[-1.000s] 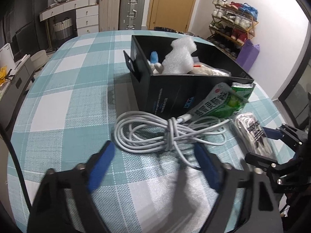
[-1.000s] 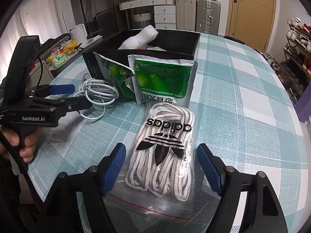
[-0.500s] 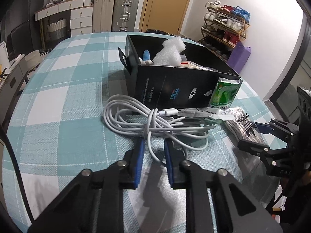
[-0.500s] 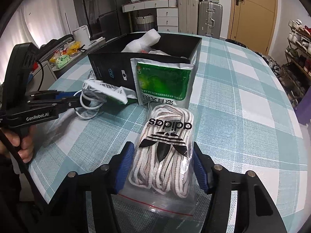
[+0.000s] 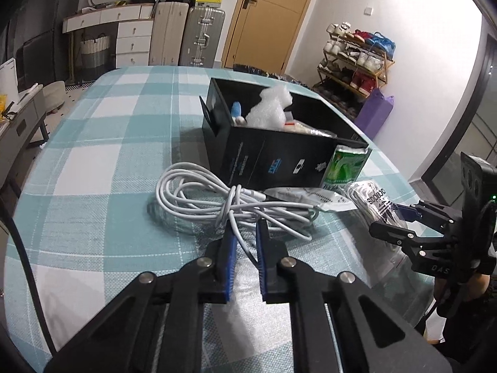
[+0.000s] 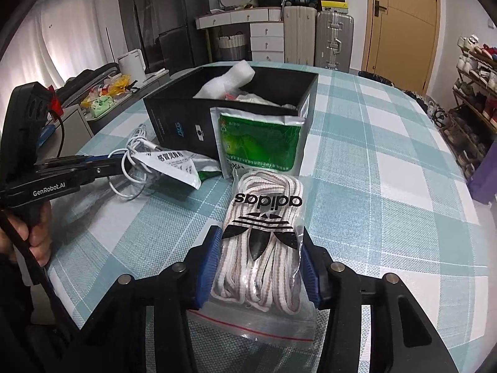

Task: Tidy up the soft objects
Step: 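Lift the white cable with the left gripper while the right holds the adidas bag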

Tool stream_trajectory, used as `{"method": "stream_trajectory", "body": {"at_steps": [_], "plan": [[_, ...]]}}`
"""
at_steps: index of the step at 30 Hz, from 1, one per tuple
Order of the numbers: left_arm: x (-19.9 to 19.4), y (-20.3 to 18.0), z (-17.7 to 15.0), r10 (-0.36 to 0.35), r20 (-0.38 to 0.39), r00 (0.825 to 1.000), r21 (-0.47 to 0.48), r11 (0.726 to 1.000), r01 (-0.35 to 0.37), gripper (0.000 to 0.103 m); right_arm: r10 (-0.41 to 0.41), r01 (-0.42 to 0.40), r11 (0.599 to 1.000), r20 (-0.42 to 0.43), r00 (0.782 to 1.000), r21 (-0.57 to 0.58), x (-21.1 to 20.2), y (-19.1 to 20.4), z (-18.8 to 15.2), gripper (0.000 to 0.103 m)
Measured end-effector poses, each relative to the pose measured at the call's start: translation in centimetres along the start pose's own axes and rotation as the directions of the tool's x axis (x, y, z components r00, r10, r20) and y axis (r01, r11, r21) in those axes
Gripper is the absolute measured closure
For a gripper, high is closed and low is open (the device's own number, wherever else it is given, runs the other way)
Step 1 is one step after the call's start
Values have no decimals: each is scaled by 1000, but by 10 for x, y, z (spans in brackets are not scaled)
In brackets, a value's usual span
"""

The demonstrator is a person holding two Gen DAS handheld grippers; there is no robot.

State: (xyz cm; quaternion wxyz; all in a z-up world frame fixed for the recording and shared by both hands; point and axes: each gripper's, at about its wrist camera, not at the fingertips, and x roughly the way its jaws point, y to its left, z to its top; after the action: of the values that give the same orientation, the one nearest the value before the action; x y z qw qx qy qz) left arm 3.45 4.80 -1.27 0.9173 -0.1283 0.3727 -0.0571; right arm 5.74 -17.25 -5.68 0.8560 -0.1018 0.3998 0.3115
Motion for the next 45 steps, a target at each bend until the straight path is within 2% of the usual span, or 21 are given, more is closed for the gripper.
{"method": "stream_trajectory", "body": {"at_steps": [10,16,18,19,20,21,23,27,28,31,32,36,41,45], "plan": [[-19,-3,9,-7,69,998,14,1000,6,95,-11,11,1000,50,999,8,-15,-4,3,55],[-10,0,10,10,25,1000,8,1000,-10,94,-13,13,1000,55,998,7,-19,-5,3,55],[-9,3,8,10,15,1000,-11,1000,-9,88,-12,11,1000,54,998,8,-20,-5,3,55],[-8,4,9,15,12,1000,-21,1000,-14,76,-13,12,1000,54,998,8,-20,-5,3,55],[-8,6,9,20,14,1000,-34,999,-19,59,-11,11,1000,53,999,7,-20,-5,3,55],[-9,10,9,23,21,1000,-55,998,-22,52,-11,11,1000,53,999,8,-20,-5,2,55],[-11,14,9,22,34,999,-81,997,-19,51,-12,11,1000,52,999,10,-20,-6,1,55],[-5,17,7,38,9,999,-87,996,-37,47,-10,10,1000,50,999,16,-18,-8,1,55],[-3,16,7,38,4,999,-81,996,-37,44,-10,9,1000,48,999,17,-17,-8,1,55],[-1,9,6,51,2,999,-60,997,-51,21,-6,6,1000,45,999,18,-15,-8,1,55],[-2,7,6,51,13,999,-54,997,-50,18,-6,5,1000,44,999,18,-14,-8,1,55],[-3,1,11,21,17,1000,-65,998,-20,18,-6,5,1000,41,999,19,-12,-9,0,55],[3,-3,18,48,15,999,-55,997,-47,18,-3,2,1000,43,999,19,-13,-9,0,55],[10,9,21,71,7,997,-111,991,-70,18,-5,4,1000,44,999,20,-14,-9,-1,55]]}}
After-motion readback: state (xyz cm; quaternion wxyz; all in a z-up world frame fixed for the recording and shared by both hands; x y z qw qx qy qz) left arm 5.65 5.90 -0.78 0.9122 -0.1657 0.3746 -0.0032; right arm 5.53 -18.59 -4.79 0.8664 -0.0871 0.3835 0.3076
